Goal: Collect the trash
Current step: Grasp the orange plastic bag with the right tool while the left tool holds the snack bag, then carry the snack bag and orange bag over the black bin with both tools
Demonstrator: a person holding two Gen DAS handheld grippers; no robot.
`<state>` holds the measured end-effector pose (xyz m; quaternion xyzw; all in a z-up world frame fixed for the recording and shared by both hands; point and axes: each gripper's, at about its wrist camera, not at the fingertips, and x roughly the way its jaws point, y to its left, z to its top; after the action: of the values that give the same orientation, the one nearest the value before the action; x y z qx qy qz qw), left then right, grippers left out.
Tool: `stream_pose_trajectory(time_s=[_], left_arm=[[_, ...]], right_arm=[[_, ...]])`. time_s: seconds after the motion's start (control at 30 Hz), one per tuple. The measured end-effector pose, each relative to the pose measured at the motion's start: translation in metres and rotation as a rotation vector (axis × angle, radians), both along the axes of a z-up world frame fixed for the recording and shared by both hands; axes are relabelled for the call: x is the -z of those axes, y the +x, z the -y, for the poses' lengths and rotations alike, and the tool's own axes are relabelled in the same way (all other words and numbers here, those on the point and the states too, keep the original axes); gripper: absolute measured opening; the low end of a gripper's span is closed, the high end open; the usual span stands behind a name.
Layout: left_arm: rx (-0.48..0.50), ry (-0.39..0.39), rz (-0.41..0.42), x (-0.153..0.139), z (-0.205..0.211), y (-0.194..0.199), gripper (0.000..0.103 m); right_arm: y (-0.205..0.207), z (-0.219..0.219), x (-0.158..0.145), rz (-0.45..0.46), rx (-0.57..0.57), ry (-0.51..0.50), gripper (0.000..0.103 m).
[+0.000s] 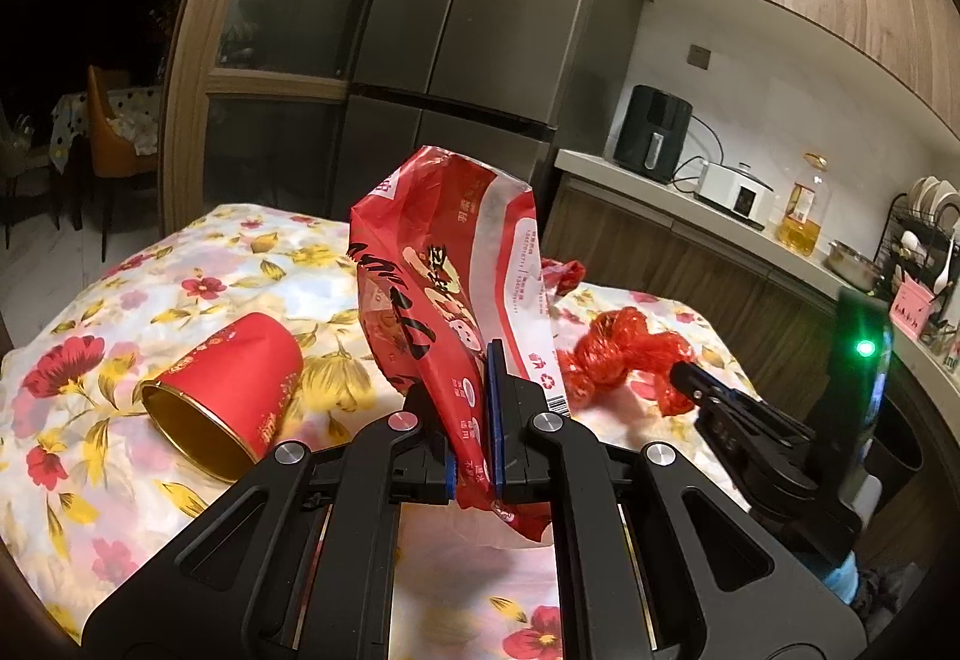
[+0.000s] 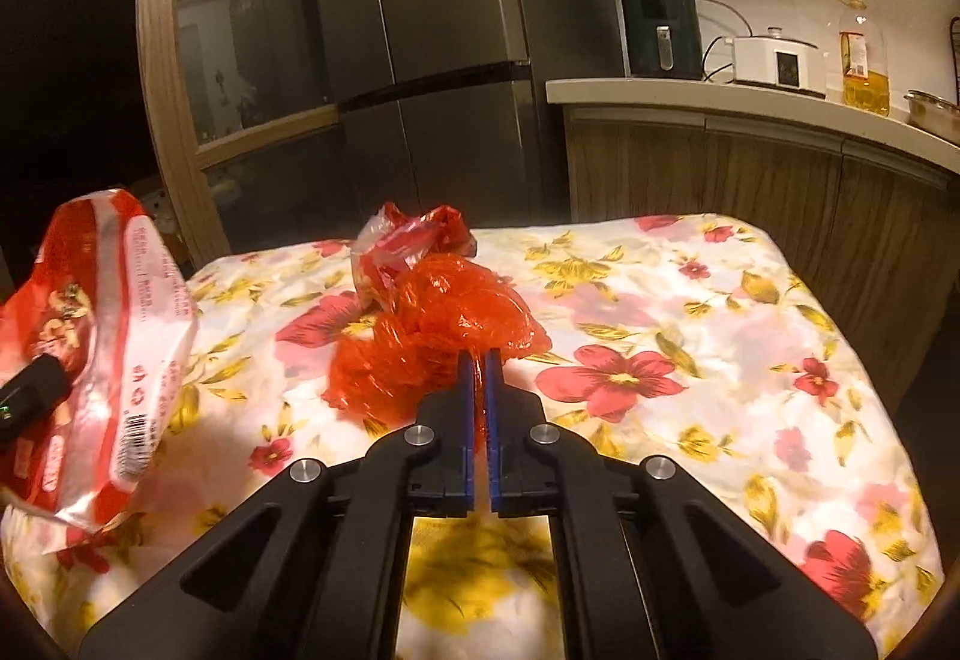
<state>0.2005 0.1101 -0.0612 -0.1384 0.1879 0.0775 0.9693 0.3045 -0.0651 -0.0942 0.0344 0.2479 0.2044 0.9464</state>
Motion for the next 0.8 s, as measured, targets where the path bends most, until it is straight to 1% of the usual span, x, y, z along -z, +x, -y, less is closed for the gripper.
stream_pose_trajectory(time_s=[0.37,0.57,0.8], left_arm=[[0.057,0.02,0.014,-0.009,0.031,-0.003,0.007],[0.111,0.034,0.023,-0.016,0.061,-0.002,0.007],[0.197,0.045,0.034,-0.023,0.104,0.003,0.007]], right_arm=[[-0.042,0.052,-0.037,0.093,0.051,0.034,0.003],[-0.058,0.082,-0.052,0.128,0.089,0.048,0.003],[-0.069,0.12,-0.059,0.14,0.145,0.051,0.003]])
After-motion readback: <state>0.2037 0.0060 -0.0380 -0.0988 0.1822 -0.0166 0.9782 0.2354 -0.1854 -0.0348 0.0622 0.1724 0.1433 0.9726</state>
